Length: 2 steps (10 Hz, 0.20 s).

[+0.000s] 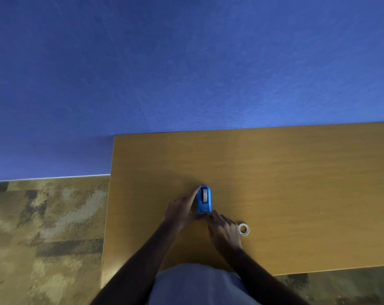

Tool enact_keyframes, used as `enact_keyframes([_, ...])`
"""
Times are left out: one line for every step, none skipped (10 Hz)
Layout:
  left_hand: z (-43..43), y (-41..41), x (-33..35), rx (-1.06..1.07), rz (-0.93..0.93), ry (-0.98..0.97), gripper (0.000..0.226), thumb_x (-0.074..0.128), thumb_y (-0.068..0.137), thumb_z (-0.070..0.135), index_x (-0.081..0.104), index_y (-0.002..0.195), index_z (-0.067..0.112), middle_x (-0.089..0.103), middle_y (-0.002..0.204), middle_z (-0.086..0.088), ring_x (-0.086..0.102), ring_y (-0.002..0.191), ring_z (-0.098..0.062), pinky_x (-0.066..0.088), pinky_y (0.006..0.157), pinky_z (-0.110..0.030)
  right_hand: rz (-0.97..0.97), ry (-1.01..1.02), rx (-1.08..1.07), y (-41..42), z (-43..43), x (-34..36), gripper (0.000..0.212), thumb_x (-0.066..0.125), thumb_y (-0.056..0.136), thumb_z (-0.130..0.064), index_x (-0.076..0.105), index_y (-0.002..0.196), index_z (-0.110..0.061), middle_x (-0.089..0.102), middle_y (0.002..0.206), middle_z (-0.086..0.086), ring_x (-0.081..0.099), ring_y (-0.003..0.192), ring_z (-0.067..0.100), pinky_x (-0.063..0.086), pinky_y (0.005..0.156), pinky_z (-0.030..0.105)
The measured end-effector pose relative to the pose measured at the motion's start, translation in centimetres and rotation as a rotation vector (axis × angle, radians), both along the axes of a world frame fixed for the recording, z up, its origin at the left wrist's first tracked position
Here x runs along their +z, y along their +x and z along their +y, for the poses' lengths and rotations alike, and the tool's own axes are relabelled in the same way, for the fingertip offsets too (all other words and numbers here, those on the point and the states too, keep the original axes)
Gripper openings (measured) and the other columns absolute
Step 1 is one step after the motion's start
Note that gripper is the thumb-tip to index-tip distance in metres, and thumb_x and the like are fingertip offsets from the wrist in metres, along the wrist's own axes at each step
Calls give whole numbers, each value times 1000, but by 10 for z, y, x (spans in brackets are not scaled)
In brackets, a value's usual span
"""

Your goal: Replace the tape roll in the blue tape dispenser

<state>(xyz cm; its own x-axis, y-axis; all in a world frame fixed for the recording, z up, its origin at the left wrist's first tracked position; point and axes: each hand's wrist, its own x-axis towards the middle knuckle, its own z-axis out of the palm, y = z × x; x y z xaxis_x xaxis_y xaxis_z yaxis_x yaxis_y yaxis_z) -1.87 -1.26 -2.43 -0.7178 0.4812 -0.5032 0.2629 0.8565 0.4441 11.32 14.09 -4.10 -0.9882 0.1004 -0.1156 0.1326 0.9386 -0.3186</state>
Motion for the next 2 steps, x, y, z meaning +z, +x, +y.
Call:
enact_keyframes([-2,9,2,24,6,59,113,78,83,70,7,169,47,71,144,-7,70,128,-33,60,99,-48,-70,-12,48,8,2,8,56,89,70,-8,74,122,-25,77,102,-1,74,61,23,55,43,36])
enact_keyframes([-1,14,2,33,8,80,113,81,89,52,3,171,42,73,139,-9,72,122,-33,60,97,-47,-102,20,98,17,4,2,62,93,66,-13,77,125,-24,79,102,-1,75,61,23,54,43,34])
